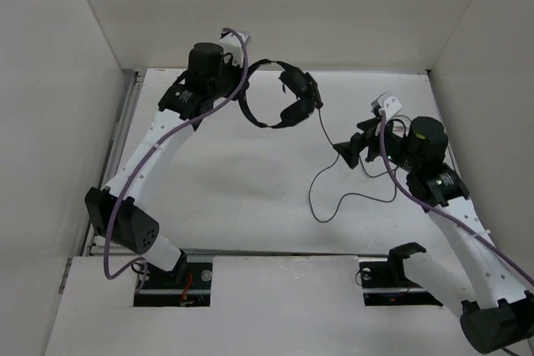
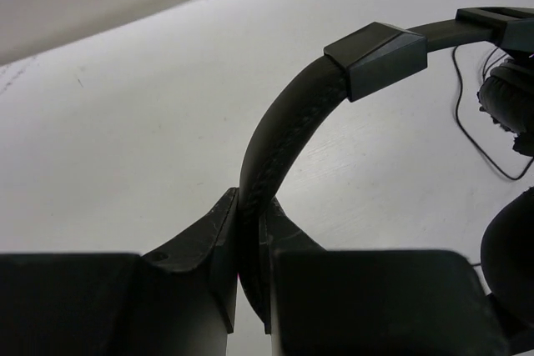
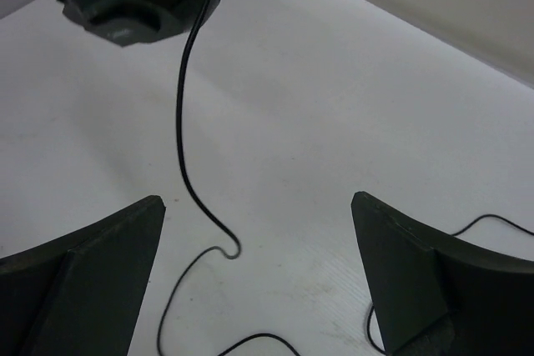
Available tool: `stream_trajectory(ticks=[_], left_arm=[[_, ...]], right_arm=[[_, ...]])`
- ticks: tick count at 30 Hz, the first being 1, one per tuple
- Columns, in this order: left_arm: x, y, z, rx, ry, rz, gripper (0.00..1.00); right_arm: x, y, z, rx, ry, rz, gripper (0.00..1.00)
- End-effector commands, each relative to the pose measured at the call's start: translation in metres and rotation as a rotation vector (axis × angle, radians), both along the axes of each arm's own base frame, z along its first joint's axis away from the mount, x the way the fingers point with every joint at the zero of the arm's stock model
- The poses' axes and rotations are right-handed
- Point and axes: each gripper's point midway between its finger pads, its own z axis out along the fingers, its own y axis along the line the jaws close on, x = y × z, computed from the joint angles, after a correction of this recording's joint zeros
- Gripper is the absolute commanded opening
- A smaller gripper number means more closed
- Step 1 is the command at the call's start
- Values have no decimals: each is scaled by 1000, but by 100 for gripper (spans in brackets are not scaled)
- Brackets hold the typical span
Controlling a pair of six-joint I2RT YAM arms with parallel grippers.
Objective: Wrap the headphones
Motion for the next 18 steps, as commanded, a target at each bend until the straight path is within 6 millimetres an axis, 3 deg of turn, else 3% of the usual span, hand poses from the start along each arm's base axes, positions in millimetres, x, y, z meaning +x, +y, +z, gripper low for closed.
stream_trajectory(ticks=[1,7,12,18], left_arm=[[-2,-5,25,-19,-20,-45,0],[2,5,42,-16,-55,-31,1],[0,7,70,-35,-108,-33,1],[-9,4,120,-111,-180,-52,1]], right_arm=[[3,22,36,12,-110,72,100],[-5,70,78,57,-150,215,100],[-9,101,70,66,-141,290,100],[6,109,54,74,-160,268,100]])
